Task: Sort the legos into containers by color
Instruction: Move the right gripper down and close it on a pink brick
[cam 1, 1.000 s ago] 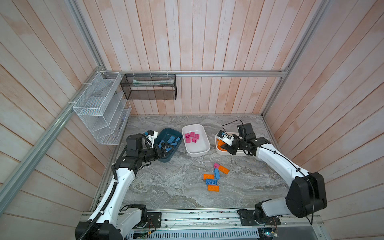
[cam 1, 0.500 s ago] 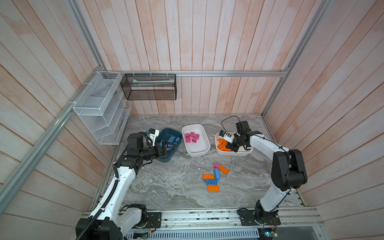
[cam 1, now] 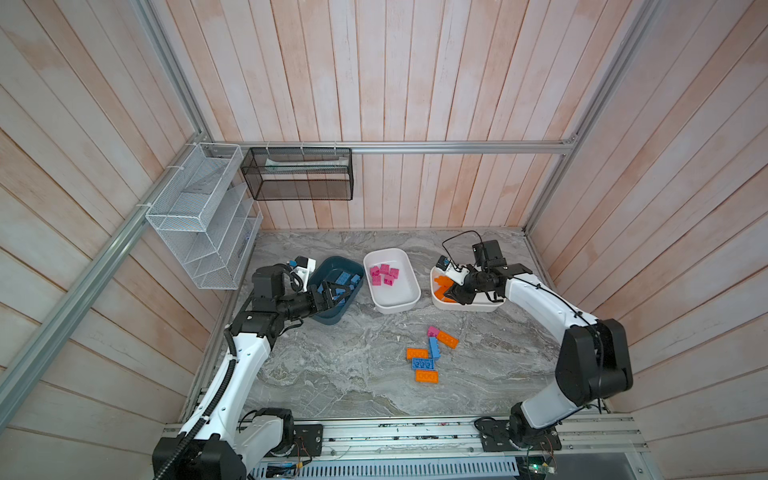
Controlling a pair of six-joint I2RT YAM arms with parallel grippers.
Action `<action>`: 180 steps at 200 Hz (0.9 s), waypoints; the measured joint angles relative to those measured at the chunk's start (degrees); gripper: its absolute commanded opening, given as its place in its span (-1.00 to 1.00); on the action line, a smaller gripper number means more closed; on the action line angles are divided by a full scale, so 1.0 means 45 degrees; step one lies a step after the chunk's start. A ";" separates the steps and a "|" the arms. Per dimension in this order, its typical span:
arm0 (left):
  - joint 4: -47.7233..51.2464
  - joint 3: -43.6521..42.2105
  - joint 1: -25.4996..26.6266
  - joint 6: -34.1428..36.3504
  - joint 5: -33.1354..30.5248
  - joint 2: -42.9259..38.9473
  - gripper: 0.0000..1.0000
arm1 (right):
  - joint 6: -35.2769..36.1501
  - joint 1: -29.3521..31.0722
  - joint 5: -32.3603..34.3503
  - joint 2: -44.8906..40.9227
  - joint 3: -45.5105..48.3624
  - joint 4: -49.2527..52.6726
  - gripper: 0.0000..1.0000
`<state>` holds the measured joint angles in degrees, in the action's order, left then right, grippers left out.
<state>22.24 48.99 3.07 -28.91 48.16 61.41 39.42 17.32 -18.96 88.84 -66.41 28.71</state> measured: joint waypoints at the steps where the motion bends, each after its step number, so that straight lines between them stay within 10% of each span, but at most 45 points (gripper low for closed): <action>1: 0.0000 0.0000 -0.0005 0.0000 0.0000 0.0000 1.00 | -0.0112 0.0073 -0.0034 -0.0083 0.0053 -0.0019 0.22; 58: 0.0015 -0.0238 -0.0102 0.0136 0.0199 0.0024 1.00 | -0.3667 0.2987 0.0277 -0.1545 0.2356 -0.0301 0.20; 180: 0.0413 -0.0350 -0.0121 0.0340 0.0189 -0.0063 0.99 | -0.3400 0.3026 0.1904 0.1195 0.2132 0.0053 -0.17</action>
<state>24.10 47.42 2.52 -27.38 49.01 61.12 24.12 30.94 -10.39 94.21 -56.82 28.95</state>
